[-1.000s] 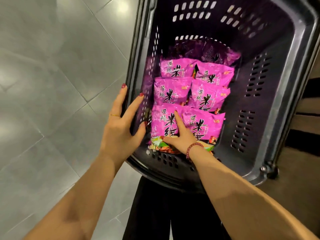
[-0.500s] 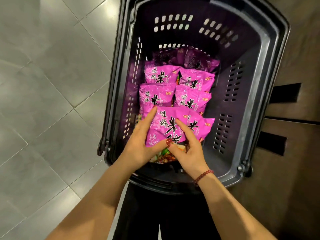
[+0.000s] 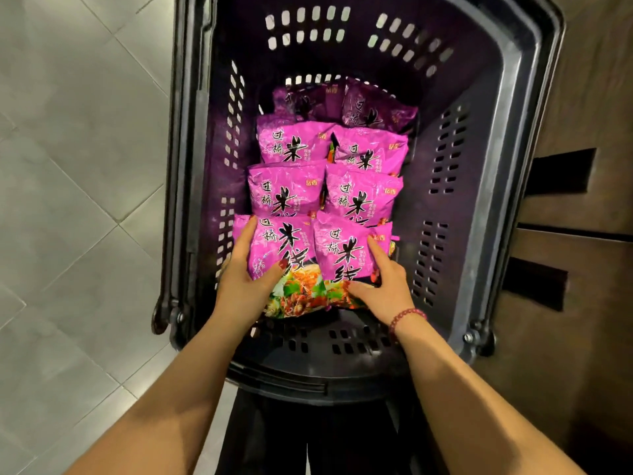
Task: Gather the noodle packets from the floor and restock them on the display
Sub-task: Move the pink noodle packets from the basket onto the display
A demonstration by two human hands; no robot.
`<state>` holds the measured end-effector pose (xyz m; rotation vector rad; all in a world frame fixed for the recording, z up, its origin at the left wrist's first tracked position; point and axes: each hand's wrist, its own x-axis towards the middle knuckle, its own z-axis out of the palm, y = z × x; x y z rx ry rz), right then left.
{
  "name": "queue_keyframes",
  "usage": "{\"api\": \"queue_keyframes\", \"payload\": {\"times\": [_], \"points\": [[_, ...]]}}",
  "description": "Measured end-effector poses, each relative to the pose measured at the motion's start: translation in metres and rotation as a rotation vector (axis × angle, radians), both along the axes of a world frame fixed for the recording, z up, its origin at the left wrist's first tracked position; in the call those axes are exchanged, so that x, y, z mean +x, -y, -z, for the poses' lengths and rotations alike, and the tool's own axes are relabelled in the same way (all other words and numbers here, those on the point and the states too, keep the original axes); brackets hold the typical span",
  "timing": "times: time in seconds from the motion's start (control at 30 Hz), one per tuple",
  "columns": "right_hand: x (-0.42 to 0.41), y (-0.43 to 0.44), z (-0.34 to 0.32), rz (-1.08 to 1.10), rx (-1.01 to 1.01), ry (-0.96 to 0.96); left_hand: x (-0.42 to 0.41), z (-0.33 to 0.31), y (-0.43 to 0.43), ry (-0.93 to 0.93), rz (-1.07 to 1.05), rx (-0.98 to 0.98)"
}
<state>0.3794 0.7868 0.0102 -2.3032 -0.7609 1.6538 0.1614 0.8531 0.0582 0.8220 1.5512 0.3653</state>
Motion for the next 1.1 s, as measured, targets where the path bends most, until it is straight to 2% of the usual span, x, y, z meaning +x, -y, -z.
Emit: {"api": "queue_keyframes", "payload": {"times": [0.2, 0.43, 0.6, 0.83, 1.1], "points": [[-0.004, -0.013, 0.012, -0.035, -0.001, -0.08, -0.004, 0.012, 0.009, 0.02, -0.009, -0.017], [-0.009, -0.018, -0.009, -0.103, -0.024, 0.06, -0.004, 0.0, 0.005, 0.032, -0.048, -0.035], [-0.003, -0.017, -0.049, 0.012, 0.112, 0.033, -0.002, -0.036, -0.003, 0.033, -0.02, 0.0], [-0.012, -0.027, -0.173, 0.231, 0.413, 0.063, -0.015, -0.139, -0.028, 0.147, 0.111, 0.095], [-0.035, -0.024, -0.382, 0.407, 0.7, 0.044, -0.036, -0.33, -0.058, 0.179, 0.271, 0.34]]}}
